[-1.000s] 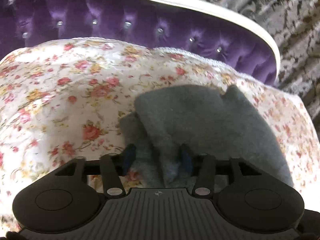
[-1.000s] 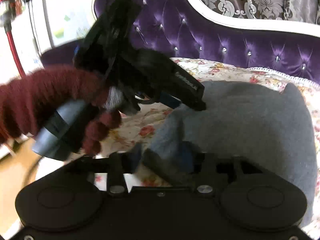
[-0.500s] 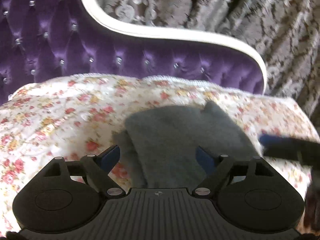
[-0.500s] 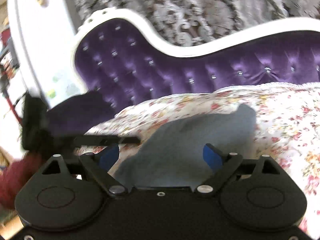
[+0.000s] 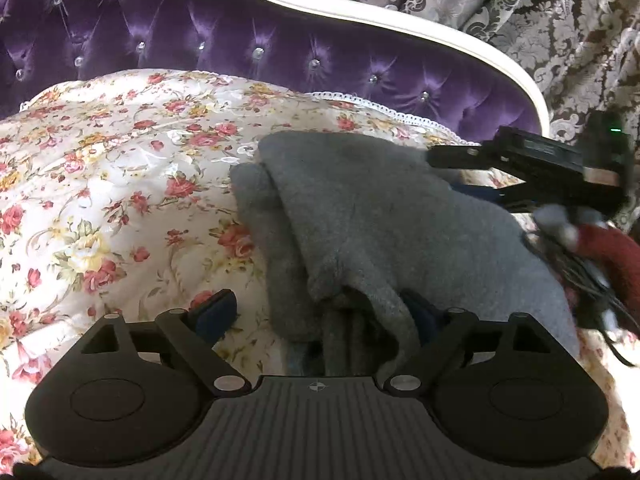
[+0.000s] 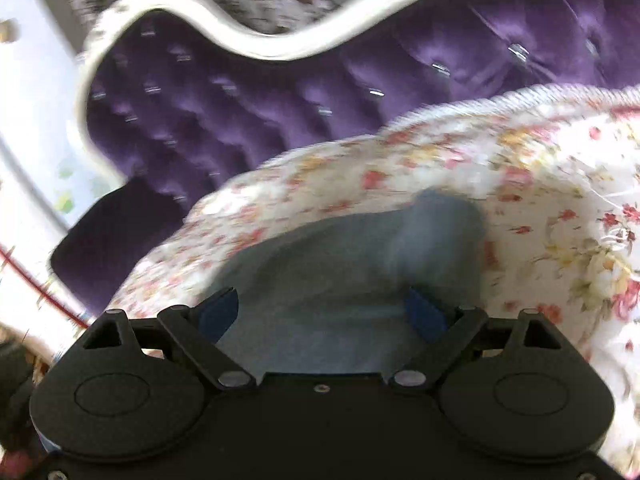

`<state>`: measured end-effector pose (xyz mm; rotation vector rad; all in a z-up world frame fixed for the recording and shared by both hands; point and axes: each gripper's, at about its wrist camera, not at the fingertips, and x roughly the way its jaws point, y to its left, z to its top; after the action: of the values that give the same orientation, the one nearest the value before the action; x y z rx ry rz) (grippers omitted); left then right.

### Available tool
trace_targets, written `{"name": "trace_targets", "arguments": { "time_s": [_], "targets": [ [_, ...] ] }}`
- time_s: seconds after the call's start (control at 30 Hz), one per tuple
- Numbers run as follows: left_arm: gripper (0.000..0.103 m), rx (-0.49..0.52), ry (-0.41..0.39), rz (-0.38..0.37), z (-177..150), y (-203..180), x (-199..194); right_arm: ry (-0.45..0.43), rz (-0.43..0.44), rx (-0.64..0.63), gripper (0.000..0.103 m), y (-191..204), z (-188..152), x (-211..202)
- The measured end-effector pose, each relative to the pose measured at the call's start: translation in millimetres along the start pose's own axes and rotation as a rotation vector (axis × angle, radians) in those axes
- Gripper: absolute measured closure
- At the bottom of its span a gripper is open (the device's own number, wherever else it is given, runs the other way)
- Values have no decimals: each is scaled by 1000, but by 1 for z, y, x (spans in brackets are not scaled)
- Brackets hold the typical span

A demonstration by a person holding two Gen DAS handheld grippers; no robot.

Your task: Fold small clothes

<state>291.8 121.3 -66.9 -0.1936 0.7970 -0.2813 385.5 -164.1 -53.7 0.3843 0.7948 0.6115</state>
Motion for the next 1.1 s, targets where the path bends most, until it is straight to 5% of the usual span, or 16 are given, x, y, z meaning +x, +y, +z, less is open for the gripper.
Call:
{"name": "trace_targets", "arguments": {
  "time_s": [0.17,0.3,0.5,0.7,1.0,1.03,1.1],
  "targets": [
    [12,-1,15,-6,1,-4,0,-47,-51,23,12,-12,16,2],
    [10,-17,38,-27,3,1,1,-106,-2,27,10,-9,12,-27],
    [9,-49,82,-70,11,6,5,-65,25,46,7,-19,-13,-58],
    [9,-165,124,-218,15,14,11,-8,147,142,7,-35,-33,-50],
    [1,-222,134,-335,24,11,33,-2,260,152,0,-23,-30,-16],
    [2,-229,138,-361,25,10,36,-1,266,156,0,-21,-29,-13],
    [30,-248,149,-411,27,7,42,9,269,154,3,-18,-27,-10]
  ]
}}
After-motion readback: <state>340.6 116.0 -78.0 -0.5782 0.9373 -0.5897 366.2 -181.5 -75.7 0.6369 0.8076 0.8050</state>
